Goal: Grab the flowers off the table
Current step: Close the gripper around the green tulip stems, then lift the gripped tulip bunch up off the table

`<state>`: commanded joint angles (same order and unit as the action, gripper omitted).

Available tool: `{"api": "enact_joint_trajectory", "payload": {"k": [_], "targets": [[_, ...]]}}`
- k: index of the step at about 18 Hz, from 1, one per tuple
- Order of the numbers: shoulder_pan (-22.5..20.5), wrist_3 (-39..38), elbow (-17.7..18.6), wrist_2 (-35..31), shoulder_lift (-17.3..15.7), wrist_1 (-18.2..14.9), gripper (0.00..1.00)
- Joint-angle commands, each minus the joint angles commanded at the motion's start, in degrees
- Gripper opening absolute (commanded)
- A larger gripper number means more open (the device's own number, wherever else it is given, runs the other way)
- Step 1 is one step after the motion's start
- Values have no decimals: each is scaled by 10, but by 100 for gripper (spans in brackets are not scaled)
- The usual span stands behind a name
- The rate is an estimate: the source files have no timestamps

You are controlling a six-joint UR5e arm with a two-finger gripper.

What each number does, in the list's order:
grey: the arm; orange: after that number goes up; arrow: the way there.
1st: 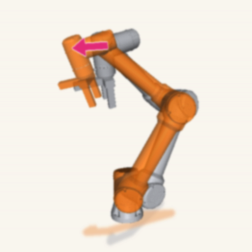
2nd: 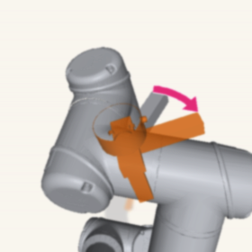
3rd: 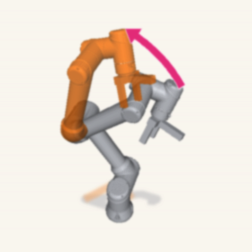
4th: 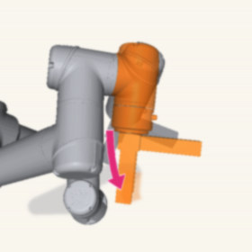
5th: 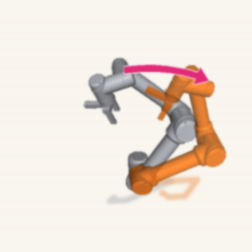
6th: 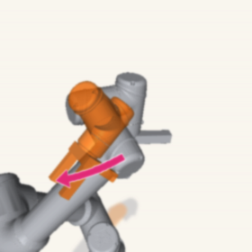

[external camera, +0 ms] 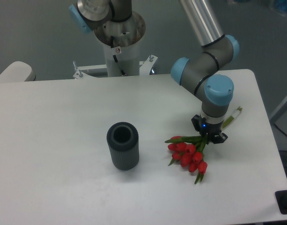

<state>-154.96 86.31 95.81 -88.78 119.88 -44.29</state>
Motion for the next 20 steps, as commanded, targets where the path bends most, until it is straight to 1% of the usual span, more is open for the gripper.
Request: {"api": "enact_joint_trajectory", "payload": {"k": [5,7,9,12,13,16,18,20], "targets": [[61,-16,-74,34,-6,-3,25],[72,-45,-104,82,-6,-14,25],[74,-75,-122,133,-6,-17,25],[73,-91,-133,215,-10,-17,25],[73,-97,-127,230,-12,-17,25],[66,-132,-133,281,-12,-16,25],[64,-165,-141,320,-11,-15,25],[59,-196,-157,332,-6,-12,25]]}}
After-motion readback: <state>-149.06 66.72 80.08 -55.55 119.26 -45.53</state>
